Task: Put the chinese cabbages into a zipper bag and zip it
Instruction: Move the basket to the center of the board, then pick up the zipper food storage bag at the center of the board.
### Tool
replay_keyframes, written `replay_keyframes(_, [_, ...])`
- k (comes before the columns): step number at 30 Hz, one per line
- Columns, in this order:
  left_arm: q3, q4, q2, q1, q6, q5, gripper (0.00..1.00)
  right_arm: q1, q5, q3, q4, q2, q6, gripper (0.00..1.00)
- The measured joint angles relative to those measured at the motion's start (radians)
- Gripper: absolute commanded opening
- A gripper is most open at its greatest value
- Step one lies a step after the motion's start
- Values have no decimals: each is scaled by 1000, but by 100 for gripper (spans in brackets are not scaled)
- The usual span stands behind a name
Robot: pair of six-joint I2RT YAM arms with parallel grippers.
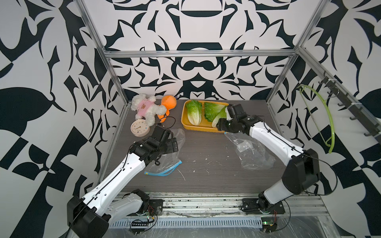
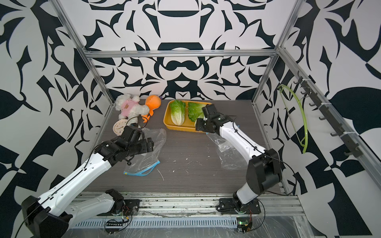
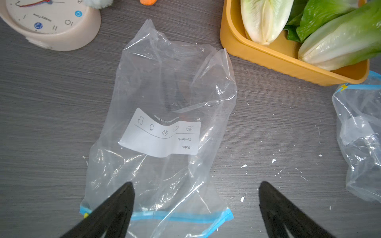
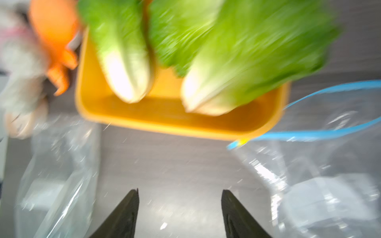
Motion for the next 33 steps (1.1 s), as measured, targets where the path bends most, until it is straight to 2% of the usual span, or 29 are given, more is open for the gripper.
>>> replay_keyframes(7, [0, -55, -58, -1, -62, -24, 100, 321, -5, -163, 119, -51, 138, 69])
replay_keyframes(12, [0, -82, -58, -1, -89, -35, 99, 492, -4, -267, 254, -34, 211, 69])
replay_keyframes(16, [0, -80, -67, -1, -104, -38, 99, 584, -3, -304, 380, 23, 236, 65])
replay_keyframes(20, [0, -76, -85, -1, -122, -47, 99, 632, -6, -342, 525, 102, 262, 59])
replay_keyframes(25, [-13, -59, -95, -1, -138, -51, 99, 641, -18, -367, 689, 229, 287, 53])
replay_keyframes(33, [-86, -13, -90, -1, -147, -50, 99, 640, -5, -389, 895, 309, 303, 48])
